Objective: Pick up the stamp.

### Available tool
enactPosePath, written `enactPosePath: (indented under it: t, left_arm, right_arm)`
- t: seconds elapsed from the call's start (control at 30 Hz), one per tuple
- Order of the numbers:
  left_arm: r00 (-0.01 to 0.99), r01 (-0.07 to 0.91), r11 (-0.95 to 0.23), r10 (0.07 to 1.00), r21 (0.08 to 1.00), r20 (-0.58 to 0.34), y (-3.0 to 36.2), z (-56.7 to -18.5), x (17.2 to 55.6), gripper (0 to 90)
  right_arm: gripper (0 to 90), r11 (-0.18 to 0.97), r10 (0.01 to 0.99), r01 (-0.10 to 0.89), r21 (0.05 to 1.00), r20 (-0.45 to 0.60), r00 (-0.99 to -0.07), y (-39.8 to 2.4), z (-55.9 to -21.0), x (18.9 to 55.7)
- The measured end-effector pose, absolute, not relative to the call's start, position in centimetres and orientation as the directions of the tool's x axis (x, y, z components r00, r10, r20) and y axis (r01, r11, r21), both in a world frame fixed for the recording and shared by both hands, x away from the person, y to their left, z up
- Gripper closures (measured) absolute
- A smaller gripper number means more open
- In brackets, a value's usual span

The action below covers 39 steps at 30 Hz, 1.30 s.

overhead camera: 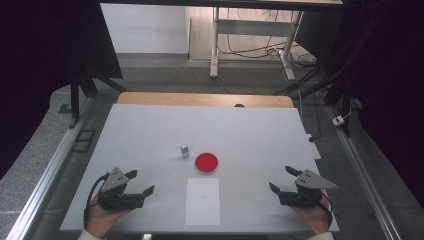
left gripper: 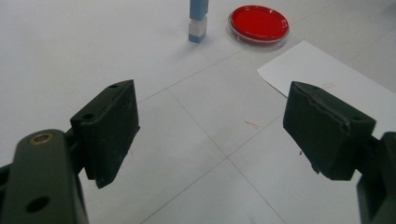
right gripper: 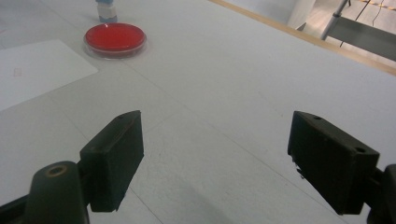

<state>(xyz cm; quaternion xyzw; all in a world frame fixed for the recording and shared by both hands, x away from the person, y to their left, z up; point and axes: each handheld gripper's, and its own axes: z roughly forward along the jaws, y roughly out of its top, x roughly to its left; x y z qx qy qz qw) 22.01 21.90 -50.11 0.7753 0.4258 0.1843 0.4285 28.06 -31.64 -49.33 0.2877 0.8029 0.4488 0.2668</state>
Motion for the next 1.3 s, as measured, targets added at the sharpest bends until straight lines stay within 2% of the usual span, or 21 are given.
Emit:
enactPosePath:
  t: [1.3]
  left_arm:
    - [0.572,0.501,-0.28,0.817,0.819,-0.071,21.62,-49.82,22.34,20.2]
  right_arm:
    - [24.1,0.445,0.678,0.228,0.866,-0.16,-0.717,-30.95,-49.68,28.29]
